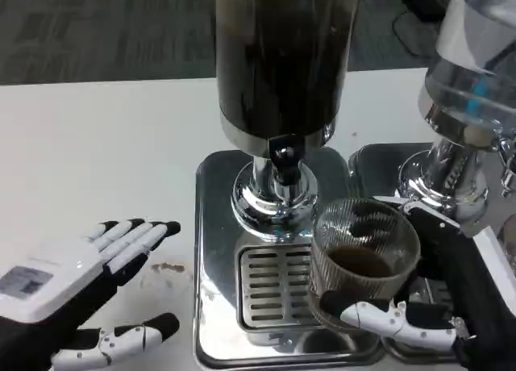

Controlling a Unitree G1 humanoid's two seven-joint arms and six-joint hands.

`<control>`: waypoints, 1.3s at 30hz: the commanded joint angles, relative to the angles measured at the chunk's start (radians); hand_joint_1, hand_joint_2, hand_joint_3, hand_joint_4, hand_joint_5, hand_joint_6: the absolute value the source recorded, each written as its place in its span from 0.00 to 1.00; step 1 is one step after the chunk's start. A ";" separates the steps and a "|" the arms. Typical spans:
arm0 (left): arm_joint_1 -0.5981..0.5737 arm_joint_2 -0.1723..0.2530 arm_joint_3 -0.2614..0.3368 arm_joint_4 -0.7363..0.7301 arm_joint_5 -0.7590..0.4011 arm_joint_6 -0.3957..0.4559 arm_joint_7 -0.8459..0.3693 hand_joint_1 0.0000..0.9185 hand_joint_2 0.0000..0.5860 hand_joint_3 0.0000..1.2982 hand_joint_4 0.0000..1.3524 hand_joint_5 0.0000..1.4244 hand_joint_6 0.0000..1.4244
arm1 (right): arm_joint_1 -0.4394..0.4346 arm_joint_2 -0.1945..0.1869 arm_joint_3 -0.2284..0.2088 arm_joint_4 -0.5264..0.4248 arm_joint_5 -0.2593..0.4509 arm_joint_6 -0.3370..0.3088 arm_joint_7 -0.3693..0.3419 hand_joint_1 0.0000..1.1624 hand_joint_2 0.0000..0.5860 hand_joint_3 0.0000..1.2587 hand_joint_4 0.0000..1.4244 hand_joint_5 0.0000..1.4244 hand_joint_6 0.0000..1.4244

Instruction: Grasp the cup under the faucet to collect the drink, then remove the cup.

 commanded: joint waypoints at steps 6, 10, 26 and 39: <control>0.102 -0.077 0.035 -0.213 0.168 0.186 0.056 0.00 0.36 0.00 0.00 0.00 0.00 | -0.023 -0.008 -0.029 -0.036 0.055 -0.025 0.027 0.80 0.22 0.44 0.44 0.59 0.80; 0.115 -0.088 0.033 -0.237 0.174 0.218 0.053 0.00 0.36 0.00 0.00 0.00 0.00 | -0.037 -0.013 -0.029 -0.036 0.058 -0.011 0.046 0.80 0.22 0.44 0.44 0.59 0.80; 0.155 -0.126 0.022 -0.289 0.197 0.273 0.072 0.00 0.36 0.00 0.00 0.00 0.00 | -0.046 -0.004 -0.062 -0.034 0.071 -0.010 0.064 0.79 0.23 0.44 0.44 0.59 0.80; 0.178 -0.123 0.029 -0.289 0.190 0.259 0.093 0.00 0.38 0.00 0.00 0.00 0.00 | -0.022 0.015 -0.045 -0.038 0.058 -0.017 0.060 0.78 0.22 0.44 0.45 0.59 0.80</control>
